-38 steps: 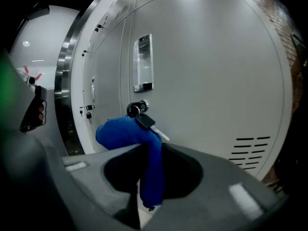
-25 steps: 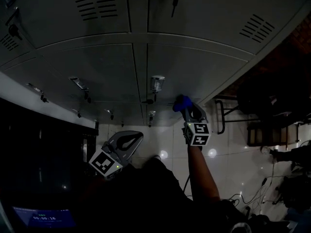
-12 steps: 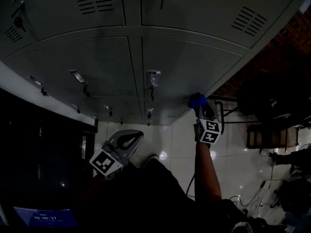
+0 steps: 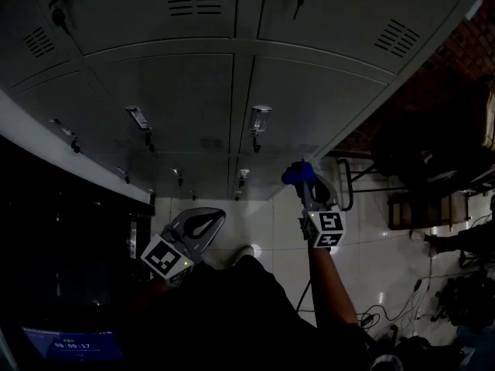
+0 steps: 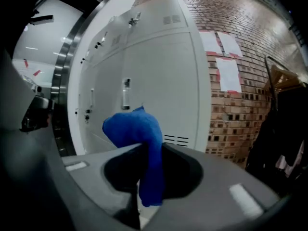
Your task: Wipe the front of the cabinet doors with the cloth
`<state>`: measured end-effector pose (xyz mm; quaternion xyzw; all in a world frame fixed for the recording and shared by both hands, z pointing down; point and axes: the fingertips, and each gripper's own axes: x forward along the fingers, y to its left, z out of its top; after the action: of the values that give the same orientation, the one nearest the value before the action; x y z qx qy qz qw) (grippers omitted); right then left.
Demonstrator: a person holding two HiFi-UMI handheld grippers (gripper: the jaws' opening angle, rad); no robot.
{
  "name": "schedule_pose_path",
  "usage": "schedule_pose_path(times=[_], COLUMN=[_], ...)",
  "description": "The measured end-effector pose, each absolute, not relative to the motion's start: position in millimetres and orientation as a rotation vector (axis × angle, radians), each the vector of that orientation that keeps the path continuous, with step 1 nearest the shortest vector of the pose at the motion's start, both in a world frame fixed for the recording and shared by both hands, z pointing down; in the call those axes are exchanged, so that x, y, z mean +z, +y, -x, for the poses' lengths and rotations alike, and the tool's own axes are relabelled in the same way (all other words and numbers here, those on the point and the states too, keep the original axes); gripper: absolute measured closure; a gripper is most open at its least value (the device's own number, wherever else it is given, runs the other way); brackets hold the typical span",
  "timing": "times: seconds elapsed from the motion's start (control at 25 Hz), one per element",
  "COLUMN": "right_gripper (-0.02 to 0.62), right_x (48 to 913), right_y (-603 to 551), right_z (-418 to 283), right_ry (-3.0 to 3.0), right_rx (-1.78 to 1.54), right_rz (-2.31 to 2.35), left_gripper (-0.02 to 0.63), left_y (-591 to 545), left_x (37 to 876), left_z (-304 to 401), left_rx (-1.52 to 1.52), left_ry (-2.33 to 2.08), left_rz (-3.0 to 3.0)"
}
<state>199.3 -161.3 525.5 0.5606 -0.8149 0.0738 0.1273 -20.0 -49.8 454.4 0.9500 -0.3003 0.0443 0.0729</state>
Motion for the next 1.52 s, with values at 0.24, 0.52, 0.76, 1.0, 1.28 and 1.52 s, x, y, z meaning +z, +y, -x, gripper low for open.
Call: schedule_pose_path(times=[0.24,0.52,0.76,1.0,1.28,1.52], right_gripper=[0.525,0.526,0.526,0.525,0.526,0.525], right_x=[494,451,438,429,404,400], right_y=[-83,-10,32,61,68,73], right_z=[-82,32,62,58,30,21], right_ry=[-2.55,-2.688,-2.69,-2.722,-2.776,-2.797], right_rx=[0.22,0.188,0.178,0.147,0.091,0.083], right_rz=[-1.455,-1.3,-1.286,-1.233,-1.207,-1.175], left_gripper=[0.606,0.606,0.604,0.604,0.606,0.604], left_y=[-22,21,40,59,70,76], left_x=[455,443,446,432,415,413], left_z=[79,135,149,140,109,95], left_rx=[0.128,0.03,0.042,0.024,0.028,0.059], left_ry=[-0.88,-0.831,-0.764,-0.824,-0.855,-0.863], left_rz=[-2.871,-2.862,-2.87,-2.891,-2.905,-2.895])
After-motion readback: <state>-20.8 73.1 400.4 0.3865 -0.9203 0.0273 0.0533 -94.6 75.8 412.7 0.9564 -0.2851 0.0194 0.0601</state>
